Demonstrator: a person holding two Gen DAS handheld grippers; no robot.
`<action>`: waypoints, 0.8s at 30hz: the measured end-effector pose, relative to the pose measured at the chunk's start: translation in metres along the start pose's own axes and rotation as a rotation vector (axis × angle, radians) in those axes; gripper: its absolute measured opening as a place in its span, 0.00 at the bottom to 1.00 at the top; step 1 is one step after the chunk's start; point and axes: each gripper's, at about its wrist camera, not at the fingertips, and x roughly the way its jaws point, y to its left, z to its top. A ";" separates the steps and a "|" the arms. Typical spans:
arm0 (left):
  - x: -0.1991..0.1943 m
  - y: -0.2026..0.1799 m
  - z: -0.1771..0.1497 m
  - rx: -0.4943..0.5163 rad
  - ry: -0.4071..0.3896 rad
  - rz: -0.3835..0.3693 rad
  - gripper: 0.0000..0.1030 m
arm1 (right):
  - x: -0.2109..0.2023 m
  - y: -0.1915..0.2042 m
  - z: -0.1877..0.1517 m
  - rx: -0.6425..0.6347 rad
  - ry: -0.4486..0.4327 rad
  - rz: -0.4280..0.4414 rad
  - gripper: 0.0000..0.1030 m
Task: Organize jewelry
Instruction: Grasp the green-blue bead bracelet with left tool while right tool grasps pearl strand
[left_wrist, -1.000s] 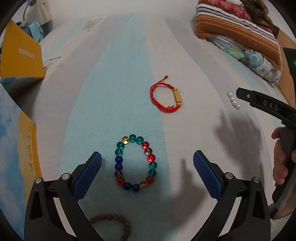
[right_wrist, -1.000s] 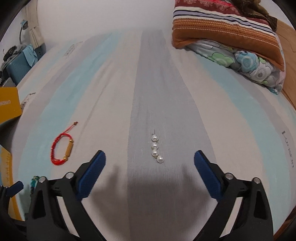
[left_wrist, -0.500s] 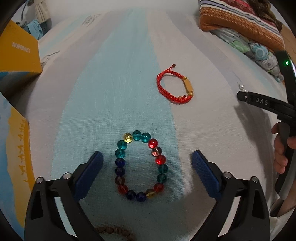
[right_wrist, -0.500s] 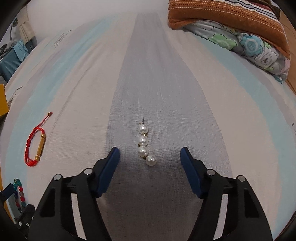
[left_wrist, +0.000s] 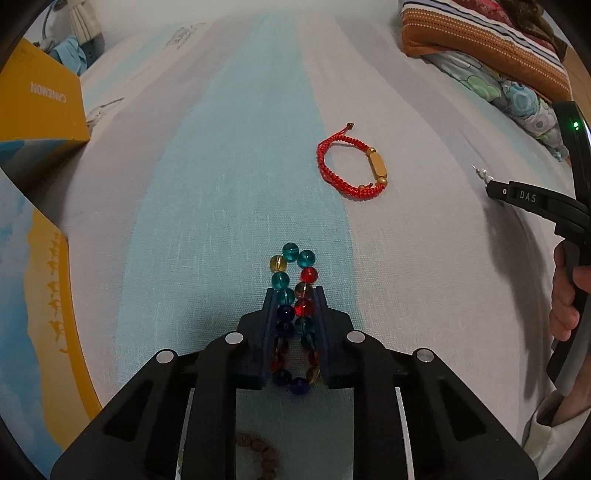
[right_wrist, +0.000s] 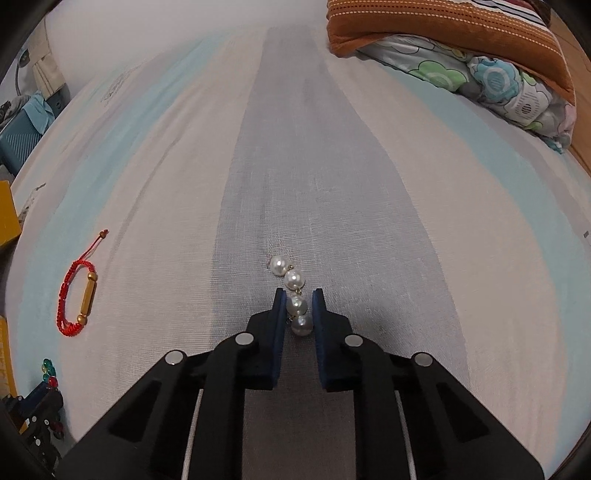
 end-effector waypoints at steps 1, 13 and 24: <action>-0.001 0.000 0.000 -0.001 -0.001 -0.004 0.18 | -0.002 0.000 0.000 0.000 -0.003 0.002 0.13; -0.012 -0.001 -0.001 -0.010 -0.010 -0.048 0.18 | -0.034 0.005 0.001 -0.004 -0.065 0.034 0.13; -0.033 -0.002 -0.004 -0.003 -0.040 -0.062 0.18 | -0.077 0.011 -0.002 -0.011 -0.132 0.060 0.13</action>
